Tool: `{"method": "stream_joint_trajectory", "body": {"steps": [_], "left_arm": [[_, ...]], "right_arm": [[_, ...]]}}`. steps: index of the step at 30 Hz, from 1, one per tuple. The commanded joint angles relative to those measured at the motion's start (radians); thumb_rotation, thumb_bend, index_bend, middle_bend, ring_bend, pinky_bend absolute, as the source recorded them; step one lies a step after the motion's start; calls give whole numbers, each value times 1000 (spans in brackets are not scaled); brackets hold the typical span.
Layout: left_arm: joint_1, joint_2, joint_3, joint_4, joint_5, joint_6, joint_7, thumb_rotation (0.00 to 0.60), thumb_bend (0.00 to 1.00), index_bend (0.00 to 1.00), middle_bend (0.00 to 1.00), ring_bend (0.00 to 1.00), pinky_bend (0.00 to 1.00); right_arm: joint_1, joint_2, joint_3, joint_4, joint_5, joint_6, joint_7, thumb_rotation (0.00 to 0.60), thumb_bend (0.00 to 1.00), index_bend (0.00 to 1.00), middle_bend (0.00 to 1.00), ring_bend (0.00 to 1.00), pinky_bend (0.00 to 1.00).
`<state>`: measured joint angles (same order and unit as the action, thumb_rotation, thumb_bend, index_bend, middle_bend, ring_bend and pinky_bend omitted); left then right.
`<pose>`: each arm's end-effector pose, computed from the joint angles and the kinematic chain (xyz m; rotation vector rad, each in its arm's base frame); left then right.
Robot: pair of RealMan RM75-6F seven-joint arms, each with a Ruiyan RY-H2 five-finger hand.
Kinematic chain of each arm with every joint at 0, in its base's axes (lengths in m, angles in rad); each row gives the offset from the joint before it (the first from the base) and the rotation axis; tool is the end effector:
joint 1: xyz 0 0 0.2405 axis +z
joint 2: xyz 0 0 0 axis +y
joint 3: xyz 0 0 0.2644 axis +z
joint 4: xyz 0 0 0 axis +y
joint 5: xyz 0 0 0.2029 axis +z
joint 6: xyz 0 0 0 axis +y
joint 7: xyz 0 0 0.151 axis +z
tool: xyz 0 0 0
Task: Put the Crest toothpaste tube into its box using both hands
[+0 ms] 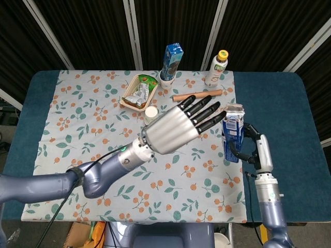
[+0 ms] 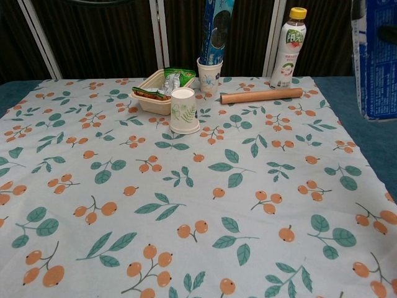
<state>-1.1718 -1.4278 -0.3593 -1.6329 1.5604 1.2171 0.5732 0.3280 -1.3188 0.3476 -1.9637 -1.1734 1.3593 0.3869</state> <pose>0.0981 0.3391 0.0893 -1.8096 0.2438 -1.5904 -0.1830 -0.2833 0.1249 0.8740 -1.5896 1.7344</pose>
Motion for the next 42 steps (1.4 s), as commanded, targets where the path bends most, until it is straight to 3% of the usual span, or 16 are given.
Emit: {"method": "stream_joint_trajectory", "body": {"steps": [1, 7, 11, 13, 17, 20, 22, 26, 36, 42], "left_arm": [[134, 125, 122, -120, 90, 82, -39, 600, 0, 169, 212, 222, 380], [403, 229, 340, -154, 188, 292, -125, 600, 0, 172, 220, 222, 380], [578, 222, 443, -76, 142, 404, -244, 600, 0, 179, 225, 222, 380], [656, 203, 492, -18, 104, 427, -316, 600, 0, 185, 231, 222, 380], [757, 155, 548, 97, 80, 439, -418, 600, 0, 177, 225, 222, 380], [820, 121, 588, 184, 77, 433, -485, 600, 0, 177, 224, 222, 380], [841, 111, 600, 217, 79, 424, -513, 600, 0, 174, 221, 222, 380], [850, 113, 597, 218, 89, 406, -542, 600, 0, 167, 211, 222, 380], [874, 110, 556, 211, 86, 363, -554, 600, 0, 167, 210, 222, 380], [882, 117, 535, 192, 85, 339, -535, 600, 0, 167, 209, 222, 380]], "right_arm": [[-15, 9, 35, -5, -28, 27, 65, 600, 370, 377, 459, 425, 375], [-37, 7, 76, 9, -102, 100, 163, 600, 370, 377, 460, 425, 375], [-43, -7, 94, 12, -133, 147, 182, 600, 369, 374, 459, 424, 375], [-45, -8, 95, 14, -146, 160, 173, 600, 369, 328, 450, 390, 360], [-47, 4, 88, 14, -135, 146, 158, 600, 370, 251, 411, 327, 310], [-46, 2, 93, 31, -103, 135, 150, 600, 391, 404, 499, 463, 362], [-46, -2, 90, 40, -98, 135, 139, 600, 412, 478, 553, 523, 389], [-47, -11, 91, 44, -95, 140, 142, 600, 433, 512, 584, 554, 415], [-52, -22, 85, 51, -116, 159, 127, 600, 442, 513, 585, 555, 416], [-43, 16, 9, 95, -125, 82, -21, 600, 447, 514, 585, 555, 416]]}}
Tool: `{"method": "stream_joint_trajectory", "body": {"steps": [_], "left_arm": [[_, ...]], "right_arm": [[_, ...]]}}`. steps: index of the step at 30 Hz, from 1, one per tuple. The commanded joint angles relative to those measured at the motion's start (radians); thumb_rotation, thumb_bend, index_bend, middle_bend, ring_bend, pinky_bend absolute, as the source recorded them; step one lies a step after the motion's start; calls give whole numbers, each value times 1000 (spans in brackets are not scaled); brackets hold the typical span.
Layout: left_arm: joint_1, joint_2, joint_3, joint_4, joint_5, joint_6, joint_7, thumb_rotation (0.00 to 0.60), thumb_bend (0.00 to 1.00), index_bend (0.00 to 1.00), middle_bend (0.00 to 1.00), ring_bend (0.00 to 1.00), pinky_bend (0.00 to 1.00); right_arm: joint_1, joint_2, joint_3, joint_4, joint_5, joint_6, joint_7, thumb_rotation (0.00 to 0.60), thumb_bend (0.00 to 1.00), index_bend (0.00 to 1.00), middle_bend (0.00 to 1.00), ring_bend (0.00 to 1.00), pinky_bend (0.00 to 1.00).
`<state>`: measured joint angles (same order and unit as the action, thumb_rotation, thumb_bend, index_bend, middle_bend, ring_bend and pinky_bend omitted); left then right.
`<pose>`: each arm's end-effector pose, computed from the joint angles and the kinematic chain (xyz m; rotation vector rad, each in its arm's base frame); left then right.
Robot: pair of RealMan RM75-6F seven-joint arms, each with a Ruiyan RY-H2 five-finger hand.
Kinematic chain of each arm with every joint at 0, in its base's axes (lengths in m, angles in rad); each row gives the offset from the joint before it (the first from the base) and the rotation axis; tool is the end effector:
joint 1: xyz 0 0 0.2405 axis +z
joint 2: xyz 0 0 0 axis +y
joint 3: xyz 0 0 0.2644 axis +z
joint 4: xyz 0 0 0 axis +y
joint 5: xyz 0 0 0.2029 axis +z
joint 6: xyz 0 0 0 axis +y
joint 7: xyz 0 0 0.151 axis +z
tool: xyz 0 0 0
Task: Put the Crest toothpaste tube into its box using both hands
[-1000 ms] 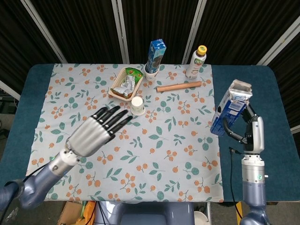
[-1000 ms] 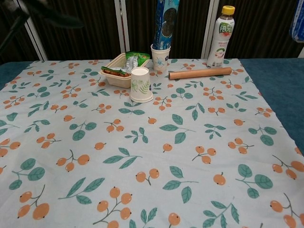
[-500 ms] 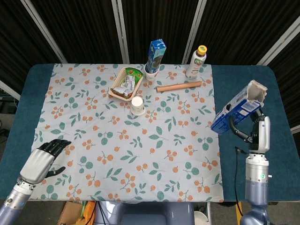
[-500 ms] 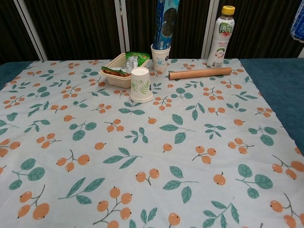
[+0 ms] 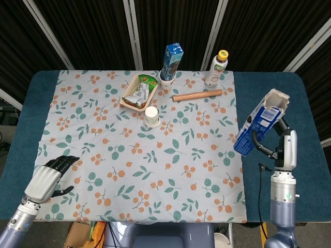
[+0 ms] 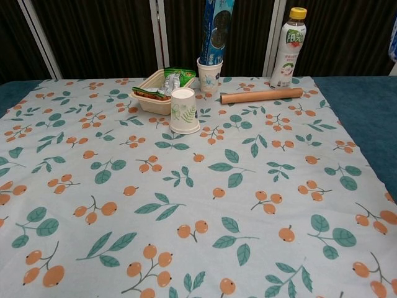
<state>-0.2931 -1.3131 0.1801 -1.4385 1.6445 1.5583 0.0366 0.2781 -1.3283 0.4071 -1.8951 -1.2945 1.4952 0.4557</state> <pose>-0.2830 0.2019 0.0914 -1.7438 -0.7795 -1.0292 -0.1920 -0.2822 0.1599 0.7828 -1.3553 1.9094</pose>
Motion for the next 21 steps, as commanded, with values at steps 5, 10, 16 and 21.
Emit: {"method": "stream_joint_trajectory", "body": {"steps": [5, 10, 16, 21], "left_arm": [[11, 7, -21, -2, 11, -4, -5, 600, 0, 169, 210, 222, 380], [15, 15, -39, -6, 6, -11, -9, 600, 0, 171, 210, 222, 380], [25, 29, -62, -5, -5, -11, -35, 600, 0, 173, 210, 222, 380], [36, 38, -77, -2, -19, -18, -78, 600, 0, 170, 203, 215, 363]], "right_arm": [[36, 25, -191, 52, 19, -200, -334, 600, 448, 513, 585, 555, 416], [76, -74, -286, 115, 30, -275, -569, 600, 448, 514, 585, 555, 416], [114, -230, -316, 228, 88, -310, -779, 600, 448, 487, 584, 535, 412], [141, -299, -308, 263, 175, -339, -907, 600, 444, 95, 304, 197, 237]]}}
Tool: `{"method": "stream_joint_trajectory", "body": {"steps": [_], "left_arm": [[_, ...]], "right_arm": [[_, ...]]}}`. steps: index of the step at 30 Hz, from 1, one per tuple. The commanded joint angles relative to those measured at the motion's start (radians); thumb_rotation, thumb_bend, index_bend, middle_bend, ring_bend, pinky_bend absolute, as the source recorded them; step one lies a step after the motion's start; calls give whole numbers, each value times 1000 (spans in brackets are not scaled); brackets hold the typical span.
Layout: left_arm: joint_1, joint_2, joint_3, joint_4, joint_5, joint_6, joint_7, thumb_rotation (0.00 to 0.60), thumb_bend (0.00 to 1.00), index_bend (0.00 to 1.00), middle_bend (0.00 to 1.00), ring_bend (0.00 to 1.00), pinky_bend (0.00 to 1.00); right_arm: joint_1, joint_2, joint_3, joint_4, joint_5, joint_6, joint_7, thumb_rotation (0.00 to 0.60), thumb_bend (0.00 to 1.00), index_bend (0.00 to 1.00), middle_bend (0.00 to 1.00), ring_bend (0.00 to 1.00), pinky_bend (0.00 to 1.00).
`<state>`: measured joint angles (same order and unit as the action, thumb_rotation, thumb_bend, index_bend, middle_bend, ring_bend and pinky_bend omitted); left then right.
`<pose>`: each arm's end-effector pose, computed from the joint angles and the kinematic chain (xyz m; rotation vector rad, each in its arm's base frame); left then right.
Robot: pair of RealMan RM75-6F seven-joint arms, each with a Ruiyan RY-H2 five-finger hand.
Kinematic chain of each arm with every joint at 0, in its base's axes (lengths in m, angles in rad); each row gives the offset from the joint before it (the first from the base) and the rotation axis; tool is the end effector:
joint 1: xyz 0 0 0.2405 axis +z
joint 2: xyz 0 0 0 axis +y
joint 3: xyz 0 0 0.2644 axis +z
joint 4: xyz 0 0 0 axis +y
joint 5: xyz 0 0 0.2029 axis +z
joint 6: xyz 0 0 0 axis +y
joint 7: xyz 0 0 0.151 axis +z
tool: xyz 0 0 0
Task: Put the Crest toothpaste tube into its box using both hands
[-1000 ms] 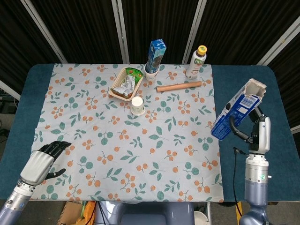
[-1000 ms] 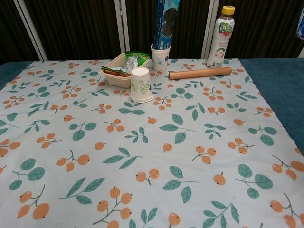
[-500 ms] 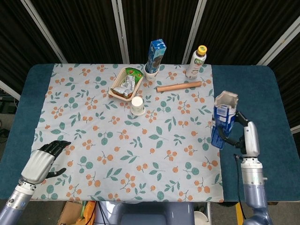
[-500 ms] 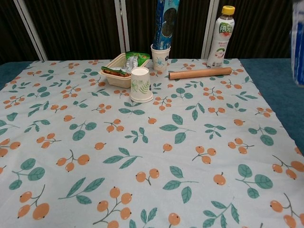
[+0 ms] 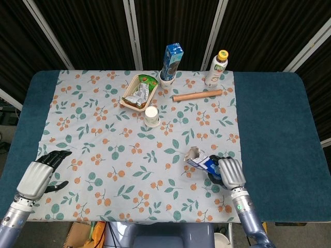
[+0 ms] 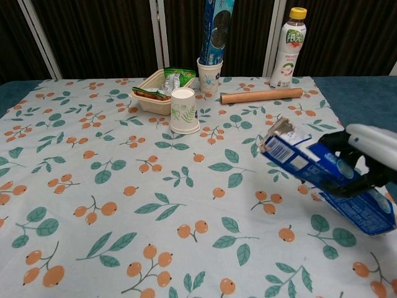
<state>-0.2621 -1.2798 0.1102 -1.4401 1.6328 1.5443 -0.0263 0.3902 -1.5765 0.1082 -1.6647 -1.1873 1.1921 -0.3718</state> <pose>-0.2895 0.2092 0.1091 -1.6640 -0.8063 -1.0526 -0.2091 -0.2565 -0.0081 1.6030 -1.1929 0.9356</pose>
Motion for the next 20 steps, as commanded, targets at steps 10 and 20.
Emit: {"method": "stream_joint_trajectory", "body": {"steps": [10, 20], "left_arm": [[30, 27, -39, -13, -43, -6, -18, 600, 0, 116, 95, 99, 200], [57, 53, -99, -41, -126, -4, 95, 600, 0, 47, 13, 26, 110]], "right_arm": [[35, 36, 18, -109, 131, 22, -213, 600, 385, 0, 31, 0, 61], [-164, 361, -59, -112, -144, 312, 29, 600, 384, 0, 32, 0, 61]]}}
